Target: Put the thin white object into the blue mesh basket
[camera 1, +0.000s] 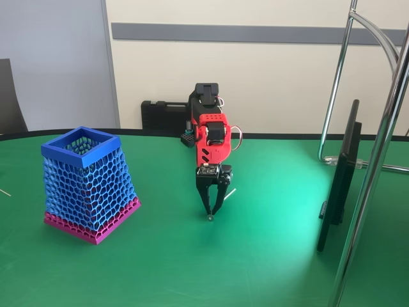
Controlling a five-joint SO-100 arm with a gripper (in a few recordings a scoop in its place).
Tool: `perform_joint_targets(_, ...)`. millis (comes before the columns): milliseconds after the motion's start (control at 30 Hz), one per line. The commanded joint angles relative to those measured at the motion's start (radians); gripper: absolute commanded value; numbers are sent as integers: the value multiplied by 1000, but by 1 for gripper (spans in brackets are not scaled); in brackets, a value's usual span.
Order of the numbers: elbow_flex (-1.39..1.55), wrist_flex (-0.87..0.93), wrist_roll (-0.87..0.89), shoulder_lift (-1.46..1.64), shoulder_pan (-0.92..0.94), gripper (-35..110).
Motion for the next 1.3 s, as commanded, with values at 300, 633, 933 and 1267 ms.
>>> perform_joint_targets(300,-293,17,55,-54,-8,0)
perform_joint_targets(633,-485,-8,83,-20,-2,0)
perform_joint_targets(933,-336,-8,61,11,17,10)
perform_joint_targets(1267,-222,-11,80,-20,15,18)
